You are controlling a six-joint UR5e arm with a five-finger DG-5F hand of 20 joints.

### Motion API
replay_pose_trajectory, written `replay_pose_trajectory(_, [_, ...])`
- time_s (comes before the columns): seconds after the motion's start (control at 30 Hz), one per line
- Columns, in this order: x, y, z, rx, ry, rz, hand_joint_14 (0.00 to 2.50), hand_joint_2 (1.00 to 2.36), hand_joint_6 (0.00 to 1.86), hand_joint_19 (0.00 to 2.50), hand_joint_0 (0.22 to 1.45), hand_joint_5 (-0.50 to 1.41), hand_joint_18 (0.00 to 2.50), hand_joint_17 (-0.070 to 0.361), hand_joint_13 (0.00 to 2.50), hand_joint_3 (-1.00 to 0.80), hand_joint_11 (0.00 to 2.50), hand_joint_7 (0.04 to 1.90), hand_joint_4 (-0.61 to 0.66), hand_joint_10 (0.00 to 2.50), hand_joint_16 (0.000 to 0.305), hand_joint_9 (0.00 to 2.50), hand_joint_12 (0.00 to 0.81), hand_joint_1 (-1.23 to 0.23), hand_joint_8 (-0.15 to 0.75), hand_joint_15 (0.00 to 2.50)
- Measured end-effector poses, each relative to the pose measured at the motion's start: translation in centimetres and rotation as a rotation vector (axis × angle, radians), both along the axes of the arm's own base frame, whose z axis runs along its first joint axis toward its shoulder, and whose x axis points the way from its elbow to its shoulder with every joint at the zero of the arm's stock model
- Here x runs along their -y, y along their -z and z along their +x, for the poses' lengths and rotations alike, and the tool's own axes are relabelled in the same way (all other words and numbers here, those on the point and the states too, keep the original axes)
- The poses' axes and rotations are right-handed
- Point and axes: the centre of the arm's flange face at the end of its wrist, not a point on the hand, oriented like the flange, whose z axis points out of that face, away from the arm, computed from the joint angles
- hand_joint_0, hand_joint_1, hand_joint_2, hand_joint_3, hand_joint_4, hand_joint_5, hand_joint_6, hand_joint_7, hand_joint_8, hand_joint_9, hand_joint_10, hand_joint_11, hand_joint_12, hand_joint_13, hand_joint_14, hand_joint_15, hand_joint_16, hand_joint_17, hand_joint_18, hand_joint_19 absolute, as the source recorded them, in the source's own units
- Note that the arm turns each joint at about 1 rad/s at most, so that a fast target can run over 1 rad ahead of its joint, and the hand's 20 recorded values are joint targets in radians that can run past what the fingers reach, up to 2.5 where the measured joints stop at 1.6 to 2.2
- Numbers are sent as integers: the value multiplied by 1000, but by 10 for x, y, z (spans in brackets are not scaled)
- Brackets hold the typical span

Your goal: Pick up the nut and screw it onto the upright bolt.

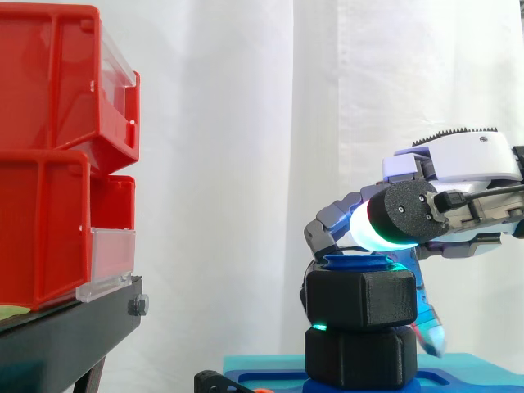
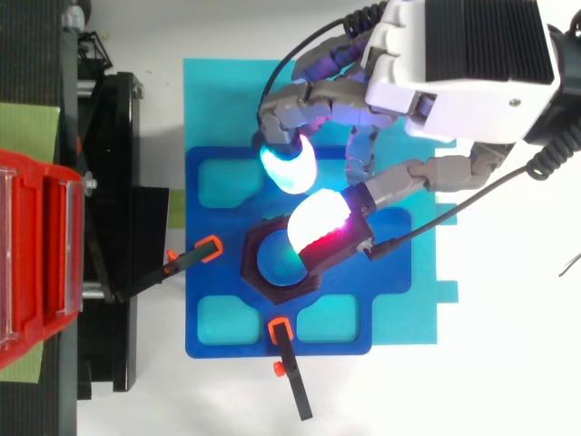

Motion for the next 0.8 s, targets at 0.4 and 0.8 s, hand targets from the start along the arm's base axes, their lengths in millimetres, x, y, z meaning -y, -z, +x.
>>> replay_pose_trajectory(0.4, [1,-4,0,7,1,1,0,1000,501,9,485,-189,197,83,420,-500,0,627,129,0,37,690,288,-301,229,0])
replay_pose_trajectory(0.8, [-10,-5,3,23,-10,0,0,1000,501,0,468,-190,0,93,102,-500,0,611,95,0,41,342,321,-231,210,0])
